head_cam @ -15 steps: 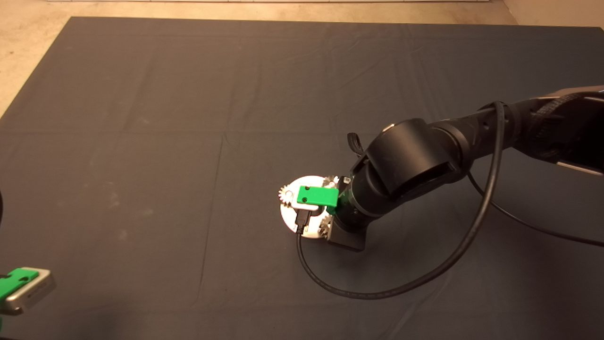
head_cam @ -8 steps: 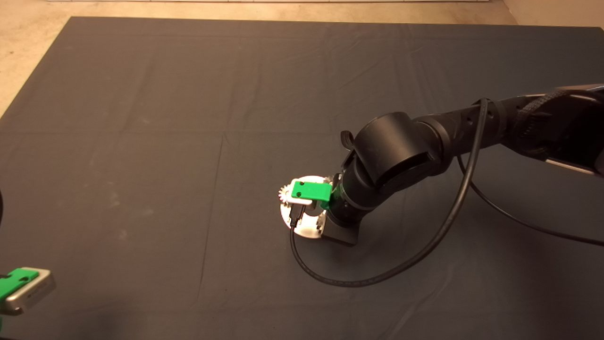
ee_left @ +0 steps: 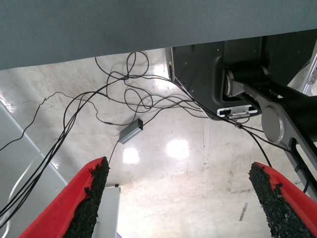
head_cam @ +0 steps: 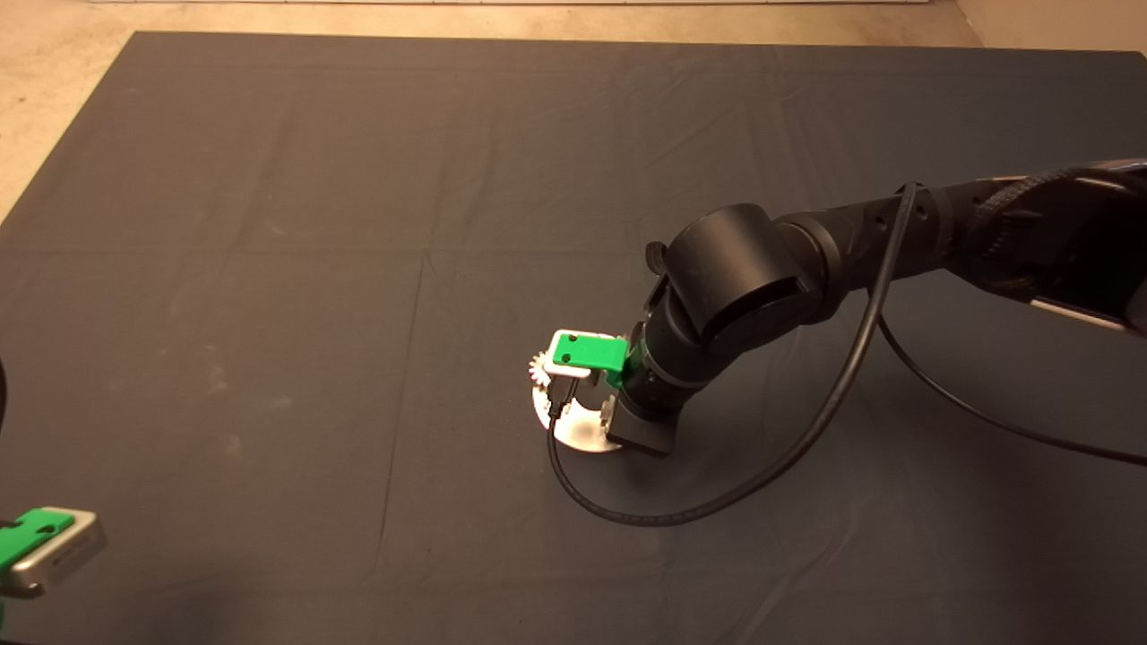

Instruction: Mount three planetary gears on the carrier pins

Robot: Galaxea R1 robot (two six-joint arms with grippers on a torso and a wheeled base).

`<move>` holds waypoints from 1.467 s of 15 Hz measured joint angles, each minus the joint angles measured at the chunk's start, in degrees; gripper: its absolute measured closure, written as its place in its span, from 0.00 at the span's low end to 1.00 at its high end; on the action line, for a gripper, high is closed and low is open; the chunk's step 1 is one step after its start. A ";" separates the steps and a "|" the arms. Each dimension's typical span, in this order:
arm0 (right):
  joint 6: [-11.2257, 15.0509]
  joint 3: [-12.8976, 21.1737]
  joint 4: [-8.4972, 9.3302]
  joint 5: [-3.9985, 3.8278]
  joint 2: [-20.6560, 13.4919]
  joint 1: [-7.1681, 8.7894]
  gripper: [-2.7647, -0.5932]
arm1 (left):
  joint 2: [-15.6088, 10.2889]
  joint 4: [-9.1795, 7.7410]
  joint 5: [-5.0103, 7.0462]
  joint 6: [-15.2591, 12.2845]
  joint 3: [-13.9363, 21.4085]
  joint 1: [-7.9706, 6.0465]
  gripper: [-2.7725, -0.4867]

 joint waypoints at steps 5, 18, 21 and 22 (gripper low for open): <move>-0.01 -0.16 0.06 0.00 0.02 0.00 0.79 | 0.00 0.00 -0.01 0.00 0.00 0.01 0.33; -0.04 -0.22 0.13 0.00 0.33 -0.12 0.79 | -0.02 0.00 -0.02 1.29 0.00 0.00 0.33; -0.04 -0.49 0.13 -0.02 0.69 -0.12 0.79 | -0.02 0.00 -0.02 1.32 0.00 0.00 0.33; -0.04 -0.49 0.16 0.05 0.82 -0.12 0.79 | -0.02 0.00 -0.02 1.33 0.00 0.01 0.33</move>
